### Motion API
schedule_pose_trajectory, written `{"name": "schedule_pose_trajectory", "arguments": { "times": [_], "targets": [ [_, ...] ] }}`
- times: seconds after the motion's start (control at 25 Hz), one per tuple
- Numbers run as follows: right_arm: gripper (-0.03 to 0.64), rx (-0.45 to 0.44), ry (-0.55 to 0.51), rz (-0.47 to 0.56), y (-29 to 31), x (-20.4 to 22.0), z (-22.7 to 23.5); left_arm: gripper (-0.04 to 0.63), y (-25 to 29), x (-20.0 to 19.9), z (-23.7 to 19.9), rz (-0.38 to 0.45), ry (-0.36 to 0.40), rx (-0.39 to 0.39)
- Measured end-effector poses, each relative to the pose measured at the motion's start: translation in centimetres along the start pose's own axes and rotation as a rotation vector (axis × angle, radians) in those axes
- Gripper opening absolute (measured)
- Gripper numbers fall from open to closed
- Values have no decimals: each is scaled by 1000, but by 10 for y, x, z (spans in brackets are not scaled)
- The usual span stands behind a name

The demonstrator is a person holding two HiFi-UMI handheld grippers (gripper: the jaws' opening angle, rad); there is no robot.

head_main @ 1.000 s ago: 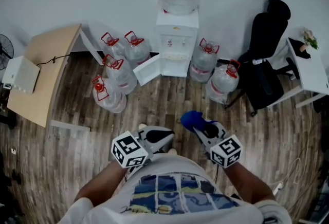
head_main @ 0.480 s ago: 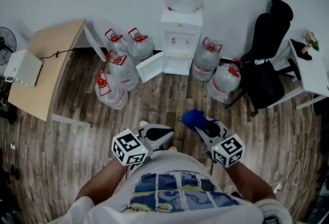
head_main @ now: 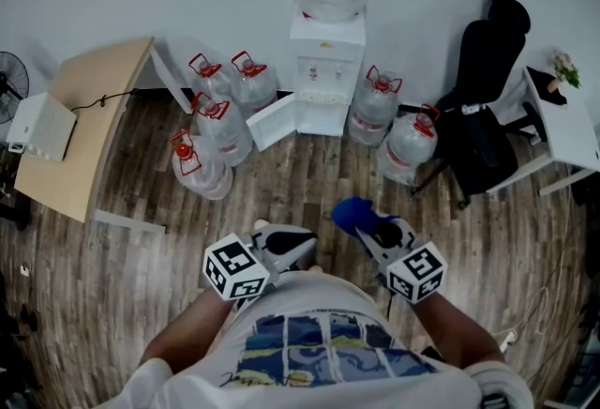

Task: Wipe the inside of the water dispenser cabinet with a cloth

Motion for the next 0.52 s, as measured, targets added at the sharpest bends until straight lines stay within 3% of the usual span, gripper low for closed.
{"name": "schedule_pose_trajectory", "arguments": {
  "times": [0.52],
  "targets": [
    [83,-16,12,27,-2,5,0,-2,1,4,6,0,2,7]
  ]
}}
Point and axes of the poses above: the fingertips, and each gripper's own axes: y forward along the fingers, z to its right, x out of its underside, the point moved 7 cm from there along -y, backward along the fingers, and after that the axes turned 9 degrees about x, right-handed, at the moved point
